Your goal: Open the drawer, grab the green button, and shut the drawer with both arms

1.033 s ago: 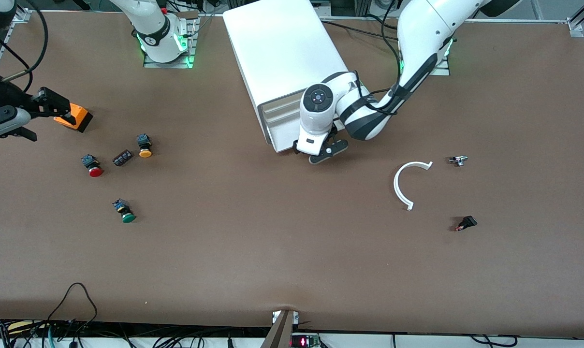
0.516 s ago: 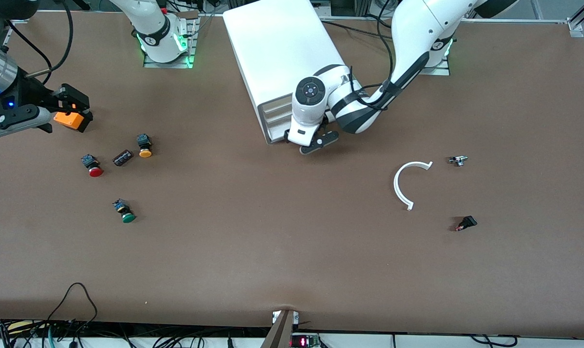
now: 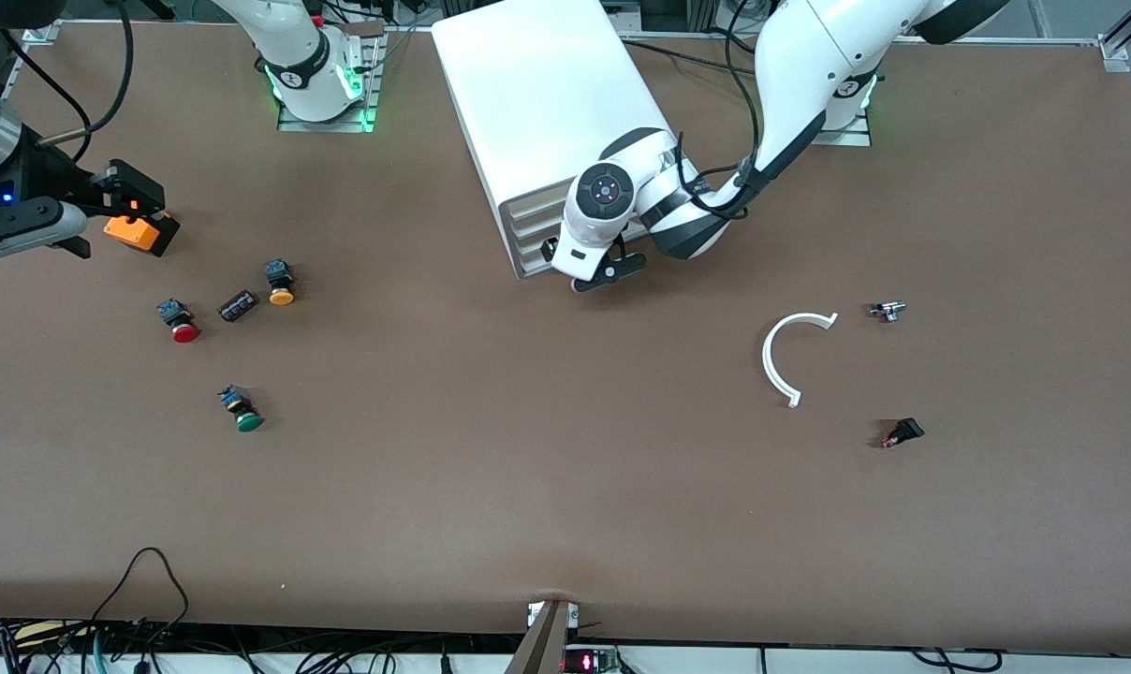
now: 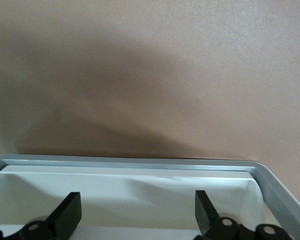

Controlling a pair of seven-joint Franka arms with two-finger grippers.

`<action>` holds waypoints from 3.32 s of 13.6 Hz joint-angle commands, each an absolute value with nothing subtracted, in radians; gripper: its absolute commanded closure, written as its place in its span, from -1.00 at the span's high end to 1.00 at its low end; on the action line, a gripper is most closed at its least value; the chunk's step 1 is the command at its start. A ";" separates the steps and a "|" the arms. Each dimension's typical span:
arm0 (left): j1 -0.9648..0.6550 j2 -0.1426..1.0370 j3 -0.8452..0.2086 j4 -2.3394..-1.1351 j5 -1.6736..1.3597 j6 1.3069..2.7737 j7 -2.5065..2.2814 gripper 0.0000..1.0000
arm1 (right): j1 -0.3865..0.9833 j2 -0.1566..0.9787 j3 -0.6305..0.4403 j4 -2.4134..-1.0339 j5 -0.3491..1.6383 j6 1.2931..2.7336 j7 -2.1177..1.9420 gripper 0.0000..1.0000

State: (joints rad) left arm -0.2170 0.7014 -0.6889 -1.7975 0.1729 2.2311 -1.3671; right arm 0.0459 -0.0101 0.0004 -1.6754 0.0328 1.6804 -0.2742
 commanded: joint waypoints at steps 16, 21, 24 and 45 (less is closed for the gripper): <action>0.054 0.307 -0.364 -1.674 -0.025 1.804 -0.449 1.00 | 0.052 0.034 0.000 -1.624 0.026 1.703 -0.261 1.00; 0.071 0.120 -0.230 -1.730 -0.023 1.689 -0.232 1.00 | 0.051 0.035 0.000 -1.618 0.029 1.707 -0.264 1.00; 0.058 0.062 -0.122 -1.746 -0.021 1.666 -0.112 1.00 | 0.052 0.032 0.000 -1.617 0.031 1.707 -0.253 1.00; 0.071 -0.113 -0.006 -1.776 0.054 1.591 0.072 1.00 | 0.061 0.029 0.002 -1.612 0.029 1.695 -0.144 1.00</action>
State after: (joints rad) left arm 0.0715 -0.0954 -0.0096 -1.7558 0.0362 1.5840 0.0476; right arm 0.0573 0.0257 0.0006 -1.6322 0.0330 1.7109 -0.1606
